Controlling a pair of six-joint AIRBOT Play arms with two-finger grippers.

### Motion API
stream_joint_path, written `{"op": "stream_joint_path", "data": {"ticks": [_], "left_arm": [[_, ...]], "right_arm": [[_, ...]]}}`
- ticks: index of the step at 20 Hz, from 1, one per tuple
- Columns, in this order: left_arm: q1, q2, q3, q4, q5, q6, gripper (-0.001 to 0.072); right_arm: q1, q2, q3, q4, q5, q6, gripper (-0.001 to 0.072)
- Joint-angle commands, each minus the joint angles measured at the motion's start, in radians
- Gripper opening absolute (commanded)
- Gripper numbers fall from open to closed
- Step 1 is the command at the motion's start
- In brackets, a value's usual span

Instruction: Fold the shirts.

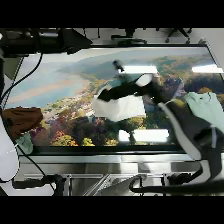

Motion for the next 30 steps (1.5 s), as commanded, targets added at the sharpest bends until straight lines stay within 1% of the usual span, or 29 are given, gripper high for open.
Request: {"op": "stream_joint_path", "data": {"ticks": [1,3,4,5,10,11,13,15,19,23,26,29,30], "left_arm": [[0.003,0.032,0.0,0.001,-0.021,0.002,0.0015],[0.001,0.032,0.0,0.001,-0.027,0.002,0.0015],[0.001,0.032,0.0,0.001,-0.031,0.002,0.0016],[0.001,0.032,0.0,0.001,-0.034,0.002,0.0016],[0.002,0.032,0.0,0.001,-0.055,0.002,0.0015],[0.002,0.032,0.0,0.001,-0.053,0.002,0.0015],[0.002,0.032,0.0,0.002,-0.053,0.002,0.0015],[0.002,0.032,0.0,0.002,-0.053,0.002,0.0015],[0.002,0.032,0.0,0.001,-0.056,0.002,0.0015],[0.002,0.032,0.0,0.002,-0.057,0.002,0.0015],[0.002,0.032,0.0,0.001,-0.057,0.002,0.0015],[0.002,0.032,0.0,0.001,-0.065,0.002,0.0015],[0.002,0.032,0.0,0.001,-0.069,0.002,0.0015]], "right_arm": [[0.177,-0.126,0.001,-0.051,-0.276,-0.063,0.0579],[0.131,-0.089,0.002,-0.052,-0.26,-0.062,0.0579],[0.084,-0.055,0.001,-0.052,-0.217,-0.061,0.0579],[0.025,-0.019,0.001,-0.053,-0.164,-0.055,0.0578],[-0.341,0.109,0.001,-0.073,0.13,0.043,0.059],[-0.412,0.114,0.001,-0.093,0.192,0.064,0.067],[-0.521,0.105,0.001,-0.182,0.303,0.133,0.068],[-0.579,0.076,-0.002,-0.28,0.381,0.186,0.068],[-0.583,-0.011,-0.037,-0.264,0.407,0.188,0.069],[-0.512,-0.128,-0.036,-0.175,0.389,0.14,0.0691],[-0.452,-0.196,-0.036,-0.164,0.364,0.139,0.0691],[-0.413,-0.221,-0.036,-0.143,0.361,0.113,0.0689],[-0.411,-0.221,-0.035,-0.133,0.362,0.113,0.0646]]}}
